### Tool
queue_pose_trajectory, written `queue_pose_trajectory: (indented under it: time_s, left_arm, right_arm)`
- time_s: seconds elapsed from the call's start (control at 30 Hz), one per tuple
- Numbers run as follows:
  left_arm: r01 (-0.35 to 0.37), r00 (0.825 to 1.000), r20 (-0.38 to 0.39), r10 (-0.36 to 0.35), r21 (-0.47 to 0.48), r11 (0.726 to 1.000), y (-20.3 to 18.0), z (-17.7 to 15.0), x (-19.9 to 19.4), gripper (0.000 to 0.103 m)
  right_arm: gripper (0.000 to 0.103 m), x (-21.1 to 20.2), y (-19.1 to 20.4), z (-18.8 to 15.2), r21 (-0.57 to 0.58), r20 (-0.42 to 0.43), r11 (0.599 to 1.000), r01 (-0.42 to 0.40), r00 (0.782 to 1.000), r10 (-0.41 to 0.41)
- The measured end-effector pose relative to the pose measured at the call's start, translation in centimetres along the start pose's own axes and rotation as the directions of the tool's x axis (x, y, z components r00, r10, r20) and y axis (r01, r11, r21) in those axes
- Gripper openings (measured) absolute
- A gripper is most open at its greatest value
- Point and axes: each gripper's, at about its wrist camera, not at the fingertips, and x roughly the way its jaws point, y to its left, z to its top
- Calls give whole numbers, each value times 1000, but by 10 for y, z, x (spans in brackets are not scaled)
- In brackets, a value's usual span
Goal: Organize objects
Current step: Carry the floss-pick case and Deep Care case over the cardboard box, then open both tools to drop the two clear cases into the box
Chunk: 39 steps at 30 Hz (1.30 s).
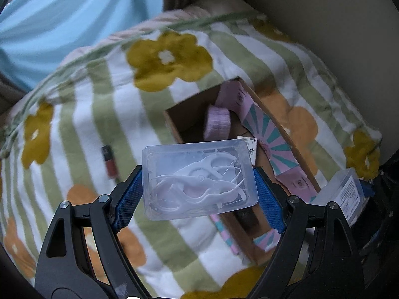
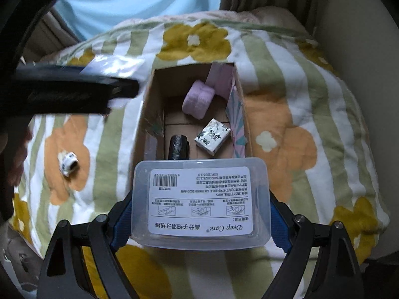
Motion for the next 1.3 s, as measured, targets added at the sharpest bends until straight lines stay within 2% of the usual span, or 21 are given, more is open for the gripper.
queue_pose_trajectory:
  time_s: [0.33, 0.47, 0.7, 0.87, 0.9, 0.93, 0.97, 1.13, 1.3]
  left_arm:
    - [45, 995, -95, -32, 139, 989, -27, 28, 107, 83]
    - [59, 991, -129, -38, 162, 985, -30, 29, 134, 83]
    - [77, 987, -151, -49, 189, 979, -36, 31, 155, 83]
    - [48, 991, -129, -20, 220, 974, -41, 33, 157, 84]
    - [45, 992, -125, -16, 226, 973, -42, 34, 157, 95]
    - [42, 992, -122, -14, 230, 972, -43, 35, 156, 103]
    - [39, 994, -109, -14, 235, 971, -44, 36, 154, 103]
    - [46, 992, -123, -18, 235, 971, -44, 40, 152, 103]
    - [59, 991, -133, -31, 210, 976, -40, 43, 152, 103]
  right_arm:
    - [87, 70, 14, -11, -153, -44, 988, -2, 999, -5]
    - [87, 84, 17, -13, -154, -49, 988, -1, 999, -6]
    - [87, 95, 16, -14, -142, -51, 990, 9, 999, -16]
    - [88, 99, 15, -15, -130, -50, 992, -4, 999, -3]
    - [88, 101, 15, -14, -116, -63, 993, -17, 998, 10]
    - [97, 102, 13, -14, -96, -76, 995, -28, 997, 21]
    - [103, 101, 11, -14, -76, -72, 997, -29, 997, 23]
    - [103, 96, 4, -14, -8, -39, 999, -42, 998, 42]
    - [103, 97, 2, -12, -9, -24, 999, -47, 999, 47]
